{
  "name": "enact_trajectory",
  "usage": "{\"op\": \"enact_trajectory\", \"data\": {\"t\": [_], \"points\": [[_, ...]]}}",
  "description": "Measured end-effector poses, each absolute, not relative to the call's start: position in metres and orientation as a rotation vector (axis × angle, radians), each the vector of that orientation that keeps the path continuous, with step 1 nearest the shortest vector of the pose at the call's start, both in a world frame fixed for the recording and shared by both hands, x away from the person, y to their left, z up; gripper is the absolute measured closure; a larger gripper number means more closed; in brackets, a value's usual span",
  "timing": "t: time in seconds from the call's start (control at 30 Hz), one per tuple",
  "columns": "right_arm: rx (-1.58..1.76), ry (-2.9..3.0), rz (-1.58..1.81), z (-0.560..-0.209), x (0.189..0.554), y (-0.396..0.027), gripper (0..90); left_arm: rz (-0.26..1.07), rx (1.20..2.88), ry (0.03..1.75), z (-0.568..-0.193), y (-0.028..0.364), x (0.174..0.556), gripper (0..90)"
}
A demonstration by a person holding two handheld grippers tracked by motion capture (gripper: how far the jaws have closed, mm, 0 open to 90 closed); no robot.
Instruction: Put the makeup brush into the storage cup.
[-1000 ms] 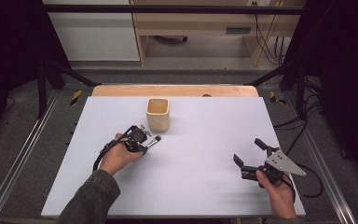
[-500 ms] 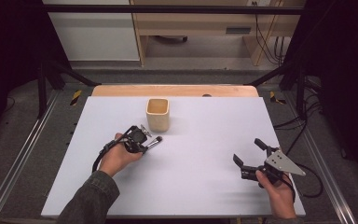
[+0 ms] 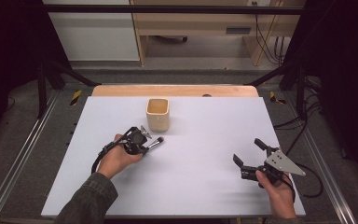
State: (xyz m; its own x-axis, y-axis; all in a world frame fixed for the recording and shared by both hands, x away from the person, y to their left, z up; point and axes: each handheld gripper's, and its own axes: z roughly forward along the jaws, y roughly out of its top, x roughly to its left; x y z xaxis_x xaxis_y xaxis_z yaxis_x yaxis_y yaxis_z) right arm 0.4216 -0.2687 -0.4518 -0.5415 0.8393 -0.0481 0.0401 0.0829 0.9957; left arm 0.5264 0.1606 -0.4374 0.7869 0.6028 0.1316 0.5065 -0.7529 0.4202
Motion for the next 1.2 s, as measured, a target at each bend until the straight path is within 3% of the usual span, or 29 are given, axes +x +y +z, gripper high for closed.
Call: {"op": "enact_trajectory", "data": {"t": [0.57, 1.2], "points": [[0.875, 1.705, 1.521, -0.452, 0.421, -0.268, 2.8, 0.405, 2.436, 0.802, -0.420, 0.162, 0.503, 79.3], [0.871, 1.718, 1.511, -0.454, 0.423, -0.265, 2.7, 0.595, 2.188, 0.851, -0.396, 0.165, 0.502, 79.3]]}}
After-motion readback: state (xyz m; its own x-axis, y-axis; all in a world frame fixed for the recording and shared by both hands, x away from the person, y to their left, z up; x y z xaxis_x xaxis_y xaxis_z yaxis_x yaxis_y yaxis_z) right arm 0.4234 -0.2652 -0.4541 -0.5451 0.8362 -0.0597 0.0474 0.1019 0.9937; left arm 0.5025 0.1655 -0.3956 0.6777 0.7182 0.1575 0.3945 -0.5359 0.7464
